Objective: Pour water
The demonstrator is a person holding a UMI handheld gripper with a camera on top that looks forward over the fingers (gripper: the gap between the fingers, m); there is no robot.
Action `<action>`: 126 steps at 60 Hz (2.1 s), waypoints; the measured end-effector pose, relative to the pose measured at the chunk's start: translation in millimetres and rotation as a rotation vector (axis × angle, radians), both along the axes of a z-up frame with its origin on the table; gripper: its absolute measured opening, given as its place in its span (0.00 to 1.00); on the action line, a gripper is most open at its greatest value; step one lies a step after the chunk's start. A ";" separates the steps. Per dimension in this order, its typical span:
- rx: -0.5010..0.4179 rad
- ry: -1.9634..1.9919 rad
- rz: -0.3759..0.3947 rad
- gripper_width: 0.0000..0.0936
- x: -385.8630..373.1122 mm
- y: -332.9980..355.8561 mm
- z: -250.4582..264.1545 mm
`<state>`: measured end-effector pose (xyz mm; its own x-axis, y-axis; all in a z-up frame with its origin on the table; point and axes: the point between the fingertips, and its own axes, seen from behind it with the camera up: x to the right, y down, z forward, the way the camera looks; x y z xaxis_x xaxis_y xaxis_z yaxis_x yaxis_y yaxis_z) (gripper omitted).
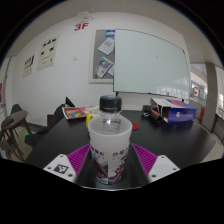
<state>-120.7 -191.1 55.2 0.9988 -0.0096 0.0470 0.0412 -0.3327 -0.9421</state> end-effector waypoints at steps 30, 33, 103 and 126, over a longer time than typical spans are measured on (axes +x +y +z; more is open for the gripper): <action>0.025 -0.162 -0.060 0.42 38.3 1.6 23.2; 0.027 -0.241 -0.090 0.42 61.5 7.1 39.7; 0.257 -2.132 0.476 0.43 9.6 301.9 133.3; 0.322 -0.776 0.192 0.42 49.8 271.9 256.9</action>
